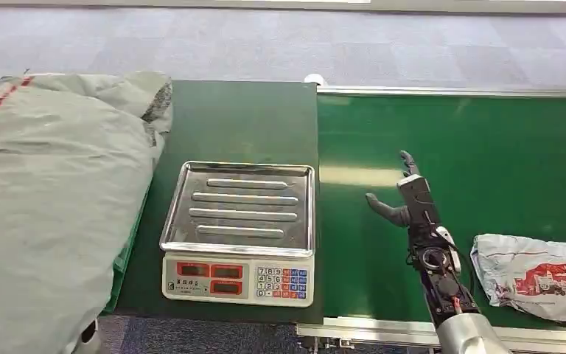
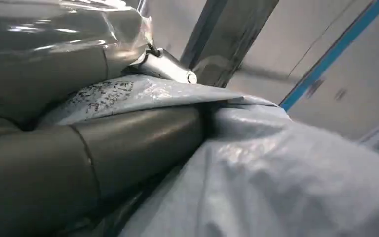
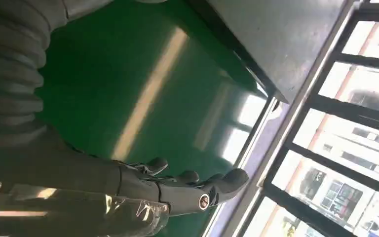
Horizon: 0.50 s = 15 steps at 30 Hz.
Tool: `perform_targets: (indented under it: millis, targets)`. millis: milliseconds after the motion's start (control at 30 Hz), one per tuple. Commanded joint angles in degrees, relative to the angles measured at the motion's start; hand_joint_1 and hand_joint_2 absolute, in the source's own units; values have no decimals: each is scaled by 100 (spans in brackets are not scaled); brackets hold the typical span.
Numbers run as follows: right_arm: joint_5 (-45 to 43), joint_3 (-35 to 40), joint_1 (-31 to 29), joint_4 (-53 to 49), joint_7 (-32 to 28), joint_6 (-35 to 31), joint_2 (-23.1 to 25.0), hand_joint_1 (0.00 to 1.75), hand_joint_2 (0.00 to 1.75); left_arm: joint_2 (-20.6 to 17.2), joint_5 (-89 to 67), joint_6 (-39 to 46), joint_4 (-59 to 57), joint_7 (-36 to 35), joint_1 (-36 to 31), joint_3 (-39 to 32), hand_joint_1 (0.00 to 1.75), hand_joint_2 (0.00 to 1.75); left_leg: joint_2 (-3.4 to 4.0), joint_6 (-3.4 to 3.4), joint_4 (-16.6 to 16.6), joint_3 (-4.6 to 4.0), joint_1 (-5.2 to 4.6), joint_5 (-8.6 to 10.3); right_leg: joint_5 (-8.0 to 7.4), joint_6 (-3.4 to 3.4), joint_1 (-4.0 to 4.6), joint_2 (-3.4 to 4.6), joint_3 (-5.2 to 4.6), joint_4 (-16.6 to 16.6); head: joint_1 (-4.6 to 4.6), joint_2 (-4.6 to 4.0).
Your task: Moved the parcel from conveyor to table for the left to box.
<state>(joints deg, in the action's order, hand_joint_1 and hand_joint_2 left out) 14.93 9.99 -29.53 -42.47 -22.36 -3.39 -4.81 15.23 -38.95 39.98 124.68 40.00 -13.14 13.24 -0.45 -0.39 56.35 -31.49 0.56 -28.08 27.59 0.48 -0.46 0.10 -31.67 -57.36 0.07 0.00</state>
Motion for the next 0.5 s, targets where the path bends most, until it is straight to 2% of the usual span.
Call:
perform_targets:
  millis: [33, 67, 100, 133, 167, 200, 267, 300, 333, 400, 433, 467, 500]
  targets:
    - [-7, 40, 498, -665, 353, -92, -136, 0, 175, 56, -139, 2, 819, 0, -380, -1717, 175, 0, 13, -2, -1, -1, -1, 0, -2, -4, 0, 8, -7, -3, 2, 0]
    - [-1, 32, 570, -756, 374, -99, -134, 0, 175, 22, -152, 2, 705, 0, -396, -1822, 175, 0, 13, -3, -4, 2, 0, 2, -3, -6, 1, 7, -4, 0, 0, 0]
    - [-5, 38, 658, -845, 395, -141, -140, 0, 175, -210, 98, 2, 579, 0, -347, -2217, 175, 0, 11, -2, -8, 5, -2, 5, -5, -6, -1, 3, -1, 4, 2, 0]
    - [48, -20, 674, -929, 500, -190, -77, 0, 175, 16, -309, 2, 366, 0, -446, -2244, 175, 0, 4, -2, -11, 8, -2, 6, -5, -5, -1, -1, 5, 7, 0, 0]
    - [21, -4, 735, -1085, 663, -127, -112, 0, 175, 58, -477, 2, 57, 0, -498, -2430, 175, 0, 5, -1, -13, 9, -1, 8, -7, -5, 0, -2, 6, 10, 0, 0]
    - [94, -115, 1172, -1468, 582, -230, -145, 0, 175, 113, -973, 2, -930, 0, -392, -2973, 175, 0, -2, -2, -12, 11, -4, 8, -3, -4, -3, -5, 6, 5, -2, 0]
    - [94, -115, 1172, -1468, 582, -230, -145, 0, 175, 113, -973, 2, -930, 0, -392, -2973, 175, 0, -27, -3, -31, 28, -6, 19, -4, -6, -5, -33, 30, 22, 0, 0]
    - [-430, 408, 1220, -1378, 539, -586, -420, 0, 175, -120, -955, 2, -942, -134, -220, -2962, 175, 0, -21, -1, -24, 27, -6, 13, -1, -3, -6, -25, 22, 16, 0, 0]
    - [-350, 291, 1363, -1657, 616, -585, -369, 0, 175, 116, -1258, 2, -1662, 0, -329, -3295, 175, 0, -15, 0, -16, 22, -7, 8, 1, -2, -6, -20, 17, 10, 2, 0]
    - [-350, 291, 1363, -1657, 616, -585, -369, 0, 175, 116, -1258, 2, -1662, 0, -329, -3295, 175, 0, -27, -1, -35, 34, -6, 20, -8, -5, -5, -34, 36, 28, 0, 0]
    - [-350, 291, 1363, -1657, 616, -585, -369, 0, 175, 116, -1258, 2, -1662, 0, -329, -3295, 175, 0, -9, 0, -20, 26, -4, 10, -4, -3, -4, -15, 23, 17, -4, 0]
    - [-77, 33, 1534, -1961, 768, -453, -279, 0, 175, 319, -2012, 2, -2787, 0, -502, -3793, 175, 0, 4, 2, -17, 26, -8, 6, -1, -1, -8, -5, 17, 10, 0, 0]
    - [71, -37, 1565, -2049, 794, -334, -260, 0, 175, 151, -1856, 2, -3264, 0, -551, -4020, 175, 0, -2, 3, -18, 22, -8, 9, -3, -2, -7, -12, 18, 13, 2, 0]
